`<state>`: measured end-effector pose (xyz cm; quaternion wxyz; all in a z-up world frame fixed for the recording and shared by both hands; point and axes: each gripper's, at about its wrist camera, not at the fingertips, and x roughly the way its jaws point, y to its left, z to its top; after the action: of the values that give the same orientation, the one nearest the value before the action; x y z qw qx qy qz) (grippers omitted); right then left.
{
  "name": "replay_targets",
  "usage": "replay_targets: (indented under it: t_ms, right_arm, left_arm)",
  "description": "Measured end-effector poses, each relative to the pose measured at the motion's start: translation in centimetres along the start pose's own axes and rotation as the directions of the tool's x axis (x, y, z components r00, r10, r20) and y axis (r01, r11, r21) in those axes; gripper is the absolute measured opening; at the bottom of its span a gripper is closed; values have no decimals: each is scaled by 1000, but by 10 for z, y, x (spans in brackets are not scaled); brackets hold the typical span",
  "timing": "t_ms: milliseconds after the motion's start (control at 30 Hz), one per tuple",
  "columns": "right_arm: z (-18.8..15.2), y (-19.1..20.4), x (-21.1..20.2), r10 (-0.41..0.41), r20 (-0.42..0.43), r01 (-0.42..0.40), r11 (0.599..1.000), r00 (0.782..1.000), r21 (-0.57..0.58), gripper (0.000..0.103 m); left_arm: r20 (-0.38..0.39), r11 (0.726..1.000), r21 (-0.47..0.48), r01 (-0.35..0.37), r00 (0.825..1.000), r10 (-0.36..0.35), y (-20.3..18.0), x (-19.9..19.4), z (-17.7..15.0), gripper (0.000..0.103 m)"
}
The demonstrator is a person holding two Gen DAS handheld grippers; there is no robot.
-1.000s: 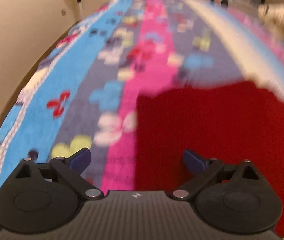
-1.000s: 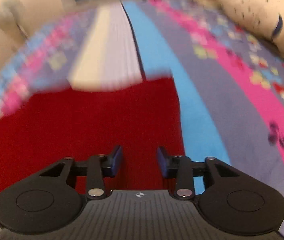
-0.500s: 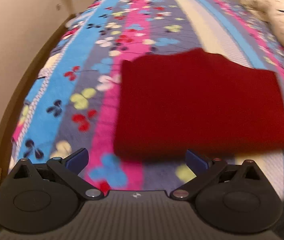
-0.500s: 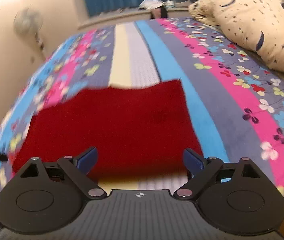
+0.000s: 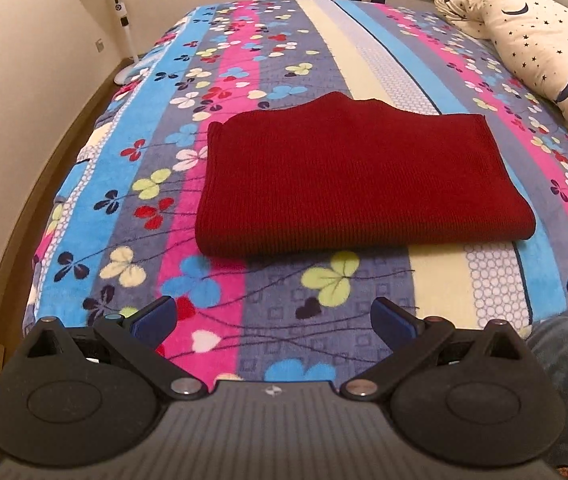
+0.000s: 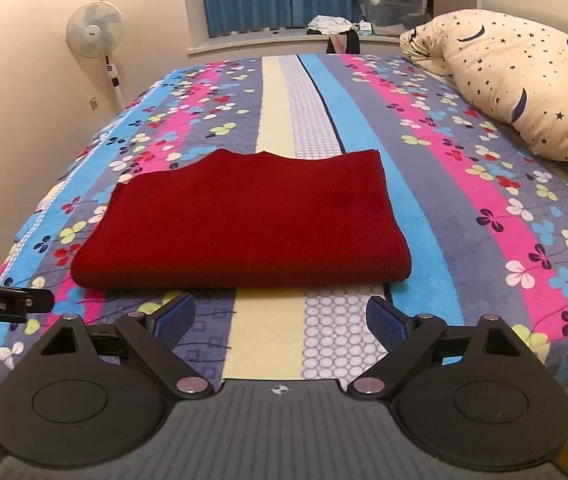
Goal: Fold small clothes
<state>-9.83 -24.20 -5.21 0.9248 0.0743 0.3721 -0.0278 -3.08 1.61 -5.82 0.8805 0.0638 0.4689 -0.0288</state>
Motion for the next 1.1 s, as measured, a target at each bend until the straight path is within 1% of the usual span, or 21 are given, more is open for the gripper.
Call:
replay_targets:
  t_ms: [167,300,600,1100]
  right_arm:
    - [0,1,-10,0,19,0,1000,1000,-14,93]
    - [1,-1,-8,5,7,-5,1000,1000,1,93]
    - [4,-4,-2,0,-10,0,1000,1000,20,93]
    - [5,-9,37,-3,-91,10,997,996,74,93]
  left_arm:
    - [6,1000,-5,5,1000,-5,1,-4,1,103]
    - [8,1000,4,6,1000,-6,0,-5,3,103]
    - [-22,1000,13,5,1000,-5,-2,8,6,103]
    - [-89,1000,26,-12,996,14,-3,44,18,103]
